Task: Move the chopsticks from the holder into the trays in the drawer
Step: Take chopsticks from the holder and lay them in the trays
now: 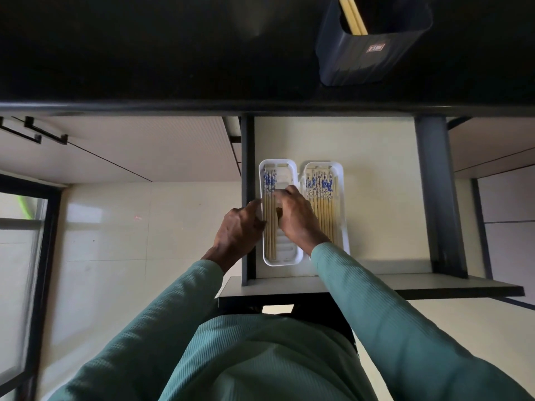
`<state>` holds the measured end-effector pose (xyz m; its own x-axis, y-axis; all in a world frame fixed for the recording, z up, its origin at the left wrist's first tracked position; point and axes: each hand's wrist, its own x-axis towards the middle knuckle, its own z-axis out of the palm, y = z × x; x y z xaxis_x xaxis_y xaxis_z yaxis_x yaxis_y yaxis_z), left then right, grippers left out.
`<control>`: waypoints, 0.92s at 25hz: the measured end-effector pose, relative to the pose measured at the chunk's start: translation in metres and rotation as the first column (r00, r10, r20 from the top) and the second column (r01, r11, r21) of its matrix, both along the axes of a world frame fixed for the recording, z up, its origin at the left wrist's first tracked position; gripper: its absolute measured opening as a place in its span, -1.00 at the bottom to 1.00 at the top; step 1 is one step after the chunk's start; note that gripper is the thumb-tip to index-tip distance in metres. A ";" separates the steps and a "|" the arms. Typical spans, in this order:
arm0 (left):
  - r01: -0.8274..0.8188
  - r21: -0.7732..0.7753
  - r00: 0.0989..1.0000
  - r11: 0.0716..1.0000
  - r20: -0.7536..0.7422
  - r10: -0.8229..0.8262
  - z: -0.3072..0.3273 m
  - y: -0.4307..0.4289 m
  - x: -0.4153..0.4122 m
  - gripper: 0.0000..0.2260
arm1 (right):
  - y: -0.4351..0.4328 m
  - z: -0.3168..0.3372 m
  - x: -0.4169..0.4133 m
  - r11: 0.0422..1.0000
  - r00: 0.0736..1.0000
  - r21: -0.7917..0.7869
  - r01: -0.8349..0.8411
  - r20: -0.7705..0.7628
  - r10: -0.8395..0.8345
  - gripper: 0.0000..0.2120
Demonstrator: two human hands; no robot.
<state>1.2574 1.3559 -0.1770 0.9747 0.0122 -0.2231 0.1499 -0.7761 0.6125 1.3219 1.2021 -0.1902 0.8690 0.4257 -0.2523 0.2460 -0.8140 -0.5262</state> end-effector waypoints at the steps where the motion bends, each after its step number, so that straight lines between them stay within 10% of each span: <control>1: -0.035 0.013 0.999 0.999 -0.016 0.035 0.004 0.002 0.004 -0.70 | -0.005 0.009 0.007 0.999 0.999 0.036 0.038 0.000 -0.038 -0.47; 10: -0.174 -0.168 0.881 0.970 0.414 0.230 0.119 -0.018 0.150 -0.61 | -0.035 0.149 0.129 0.859 0.836 0.471 0.203 0.374 -0.402 -0.82; 14: -0.146 -0.016 0.821 0.989 0.556 0.130 0.167 -0.045 0.213 -0.50 | -0.046 0.205 0.197 0.831 0.754 0.534 0.154 0.480 -0.448 -0.85; 23: -0.057 0.231 0.949 0.971 0.315 -0.019 0.152 -0.073 0.238 -0.22 | -0.033 0.220 0.326 0.960 0.988 -0.234 -0.154 -0.067 0.142 -0.78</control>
